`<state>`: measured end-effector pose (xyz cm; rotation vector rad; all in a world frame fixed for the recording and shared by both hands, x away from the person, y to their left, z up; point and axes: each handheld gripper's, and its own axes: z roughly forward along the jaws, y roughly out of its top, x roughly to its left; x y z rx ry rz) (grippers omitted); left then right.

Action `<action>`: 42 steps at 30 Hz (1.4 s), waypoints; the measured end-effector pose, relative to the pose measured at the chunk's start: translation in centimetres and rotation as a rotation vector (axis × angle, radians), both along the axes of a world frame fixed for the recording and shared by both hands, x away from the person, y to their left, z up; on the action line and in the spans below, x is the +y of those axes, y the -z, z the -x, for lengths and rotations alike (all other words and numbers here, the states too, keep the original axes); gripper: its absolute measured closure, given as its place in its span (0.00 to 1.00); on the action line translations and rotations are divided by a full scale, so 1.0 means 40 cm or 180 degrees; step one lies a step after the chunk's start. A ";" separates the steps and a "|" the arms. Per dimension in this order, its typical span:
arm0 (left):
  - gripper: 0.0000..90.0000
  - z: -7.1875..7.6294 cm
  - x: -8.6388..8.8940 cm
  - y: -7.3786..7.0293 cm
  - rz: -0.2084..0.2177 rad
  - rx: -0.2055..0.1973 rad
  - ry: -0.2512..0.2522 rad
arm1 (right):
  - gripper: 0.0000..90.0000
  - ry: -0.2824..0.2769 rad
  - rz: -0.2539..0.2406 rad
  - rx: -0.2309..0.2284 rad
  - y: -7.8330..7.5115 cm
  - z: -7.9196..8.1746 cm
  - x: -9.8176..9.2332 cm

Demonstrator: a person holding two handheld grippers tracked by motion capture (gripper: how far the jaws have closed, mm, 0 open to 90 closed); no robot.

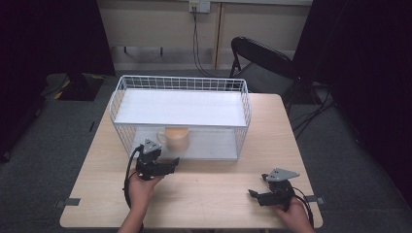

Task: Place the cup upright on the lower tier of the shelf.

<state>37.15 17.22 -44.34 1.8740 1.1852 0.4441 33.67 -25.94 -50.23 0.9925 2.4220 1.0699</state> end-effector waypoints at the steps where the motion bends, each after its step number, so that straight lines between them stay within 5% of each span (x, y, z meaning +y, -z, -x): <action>1: 0.23 0.002 0.005 -0.001 0.0017 0.0003 0.0013 | 0.19 0.0000 0.0000 0.0000 0.000 0.000 0.000; 4: 0.21 0.008 0.022 0.000 0.0094 0.0038 0.0054 | 0.19 0.0000 0.0000 0.0000 0.000 0.000 0.000; 15: 0.19 0.031 0.095 0.019 0.0034 0.0015 0.0150 | 0.19 0.0000 0.0000 -0.0001 0.000 0.000 0.000; 25: 0.19 0.060 0.160 0.045 0.0040 0.0037 0.0092 | 0.19 0.0001 0.0000 0.0000 0.000 0.000 0.000; 34: 0.20 0.085 0.199 0.072 0.0014 0.0166 0.0163 | 0.19 0.0001 0.0001 0.0000 0.000 0.000 0.000; 42: 0.22 0.093 0.211 0.087 -0.0204 0.0131 0.0218 | 0.19 0.0000 0.0001 0.0000 0.000 0.000 0.000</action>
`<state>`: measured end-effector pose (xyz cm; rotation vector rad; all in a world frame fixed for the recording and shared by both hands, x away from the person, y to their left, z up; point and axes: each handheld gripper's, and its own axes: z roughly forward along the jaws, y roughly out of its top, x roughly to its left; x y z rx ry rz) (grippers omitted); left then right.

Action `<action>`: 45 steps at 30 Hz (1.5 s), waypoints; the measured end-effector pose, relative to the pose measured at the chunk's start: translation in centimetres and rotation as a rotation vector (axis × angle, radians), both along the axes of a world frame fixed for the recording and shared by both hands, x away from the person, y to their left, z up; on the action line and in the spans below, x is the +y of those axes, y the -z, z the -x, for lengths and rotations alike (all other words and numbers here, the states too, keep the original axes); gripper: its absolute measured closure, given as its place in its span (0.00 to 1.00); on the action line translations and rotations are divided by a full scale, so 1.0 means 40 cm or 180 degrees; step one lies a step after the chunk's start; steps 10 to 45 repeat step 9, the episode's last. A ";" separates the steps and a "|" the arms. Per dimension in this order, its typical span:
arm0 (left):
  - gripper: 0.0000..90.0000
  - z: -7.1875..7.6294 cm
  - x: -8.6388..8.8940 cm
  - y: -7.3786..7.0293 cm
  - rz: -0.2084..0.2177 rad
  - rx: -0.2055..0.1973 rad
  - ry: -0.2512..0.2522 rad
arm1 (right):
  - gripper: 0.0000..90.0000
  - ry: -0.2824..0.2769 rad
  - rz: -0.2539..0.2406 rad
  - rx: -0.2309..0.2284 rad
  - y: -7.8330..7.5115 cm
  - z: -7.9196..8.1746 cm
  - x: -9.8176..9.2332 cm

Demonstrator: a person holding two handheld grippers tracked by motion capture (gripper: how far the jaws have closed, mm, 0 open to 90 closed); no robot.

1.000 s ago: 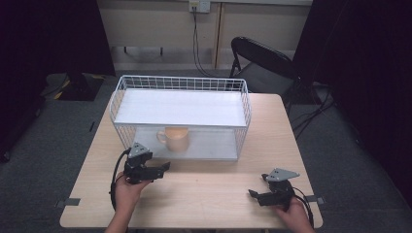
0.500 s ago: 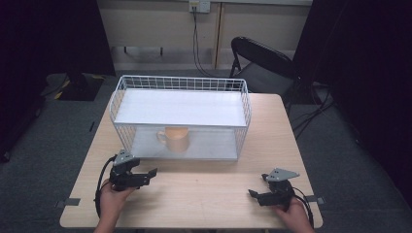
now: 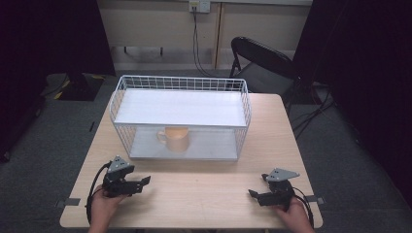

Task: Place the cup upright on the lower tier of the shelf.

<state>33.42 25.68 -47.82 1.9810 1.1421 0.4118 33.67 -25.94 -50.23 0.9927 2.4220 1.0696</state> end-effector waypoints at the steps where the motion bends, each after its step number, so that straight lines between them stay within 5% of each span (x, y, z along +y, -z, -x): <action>1: 0.22 0.000 0.001 0.003 -0.0032 0.0013 0.0011 | 0.19 0.0000 0.0000 0.0000 0.000 0.000 0.000; 9: 0.22 0.000 -0.003 0.022 -0.0222 -0.0012 0.0157 | 0.19 0.0000 0.0000 0.0001 0.000 0.000 0.000; 45: 0.22 0.000 -0.003 0.022 -0.0222 -0.0012 0.0157 | 0.19 0.0000 0.0000 0.0001 0.000 0.000 0.000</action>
